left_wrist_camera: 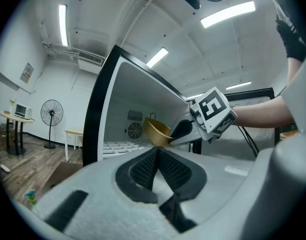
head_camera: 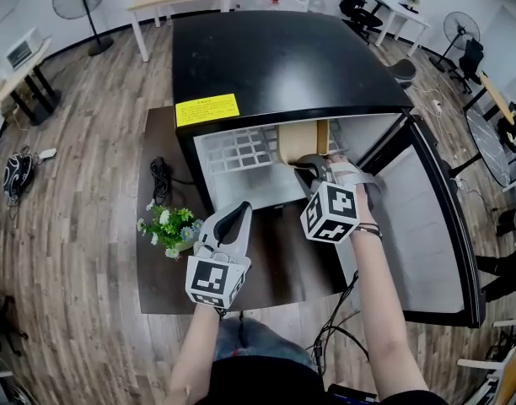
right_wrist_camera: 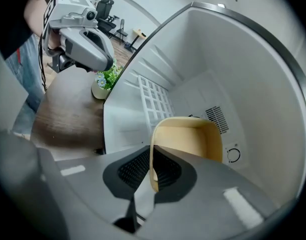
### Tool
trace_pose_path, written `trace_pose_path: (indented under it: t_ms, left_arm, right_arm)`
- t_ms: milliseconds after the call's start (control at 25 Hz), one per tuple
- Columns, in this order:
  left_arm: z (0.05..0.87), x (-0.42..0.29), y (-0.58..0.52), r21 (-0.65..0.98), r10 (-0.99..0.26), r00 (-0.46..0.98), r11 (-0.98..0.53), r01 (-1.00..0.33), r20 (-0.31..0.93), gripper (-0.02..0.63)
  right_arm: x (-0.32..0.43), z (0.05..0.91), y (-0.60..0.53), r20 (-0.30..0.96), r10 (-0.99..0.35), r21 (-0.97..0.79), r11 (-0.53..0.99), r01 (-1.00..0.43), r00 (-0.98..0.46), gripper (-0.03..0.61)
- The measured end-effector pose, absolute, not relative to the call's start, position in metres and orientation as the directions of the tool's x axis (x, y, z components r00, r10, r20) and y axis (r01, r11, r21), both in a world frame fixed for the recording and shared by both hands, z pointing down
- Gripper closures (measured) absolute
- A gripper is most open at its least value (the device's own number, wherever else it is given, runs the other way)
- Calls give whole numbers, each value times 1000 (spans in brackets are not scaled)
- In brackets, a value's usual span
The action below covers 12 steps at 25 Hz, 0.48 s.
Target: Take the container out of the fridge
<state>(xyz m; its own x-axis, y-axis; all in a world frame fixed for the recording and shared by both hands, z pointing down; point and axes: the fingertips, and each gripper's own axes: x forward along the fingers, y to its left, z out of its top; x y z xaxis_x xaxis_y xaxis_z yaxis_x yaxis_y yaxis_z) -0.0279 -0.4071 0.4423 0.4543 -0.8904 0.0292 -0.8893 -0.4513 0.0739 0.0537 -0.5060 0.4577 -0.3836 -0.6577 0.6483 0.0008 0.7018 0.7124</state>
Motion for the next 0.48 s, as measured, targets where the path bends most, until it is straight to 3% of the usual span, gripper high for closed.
trace_pose_path:
  t_ms: [320, 480]
  left_arm:
    - [441, -24, -398, 73, -883, 469, -466, -882, 27, 606]
    - [438, -25, -391, 67, -882, 471, -468, -881, 25, 606]
  right_arm:
    - [53, 447, -471, 580, -650, 661, 727, -182, -491, 552]
    - [52, 433, -448, 481, -658, 605, 728, -323, -580, 552]
